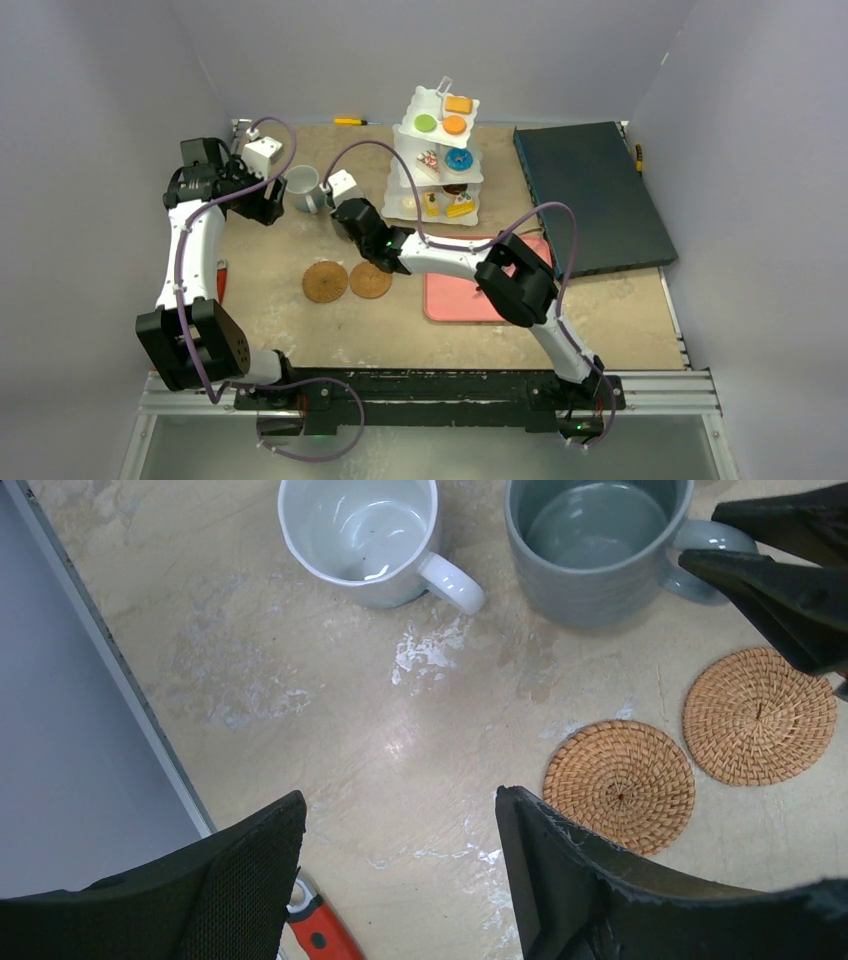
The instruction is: Serve the afternoon tea
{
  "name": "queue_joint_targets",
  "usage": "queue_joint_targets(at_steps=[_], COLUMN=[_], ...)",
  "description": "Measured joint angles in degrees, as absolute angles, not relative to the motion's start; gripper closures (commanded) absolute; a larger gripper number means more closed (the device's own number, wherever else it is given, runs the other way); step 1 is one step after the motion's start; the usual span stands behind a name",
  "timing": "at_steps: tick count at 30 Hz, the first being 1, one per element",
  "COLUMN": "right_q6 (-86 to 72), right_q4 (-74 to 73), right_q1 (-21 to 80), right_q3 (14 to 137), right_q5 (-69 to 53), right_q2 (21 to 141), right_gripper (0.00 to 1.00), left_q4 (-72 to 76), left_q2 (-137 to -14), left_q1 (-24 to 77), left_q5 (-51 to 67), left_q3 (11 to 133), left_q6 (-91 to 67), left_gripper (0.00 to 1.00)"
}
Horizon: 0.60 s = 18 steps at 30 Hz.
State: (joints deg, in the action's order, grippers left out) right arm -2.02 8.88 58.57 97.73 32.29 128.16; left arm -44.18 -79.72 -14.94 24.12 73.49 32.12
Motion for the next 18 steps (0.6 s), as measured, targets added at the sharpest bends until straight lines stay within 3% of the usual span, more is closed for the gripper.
queue_joint_targets(at_steps=[18], right_q6=[2.0], right_q4=[18.0], right_q1=[61.3], right_q3=[85.1], right_q5=[36.3], right_q2=[118.2], right_gripper=[1.00], left_q4=[-43.8], left_q2=[-79.7], left_q1=[-15.0], left_q5=[24.4], left_q3=[73.2], left_q6=[32.1], left_gripper=[0.31])
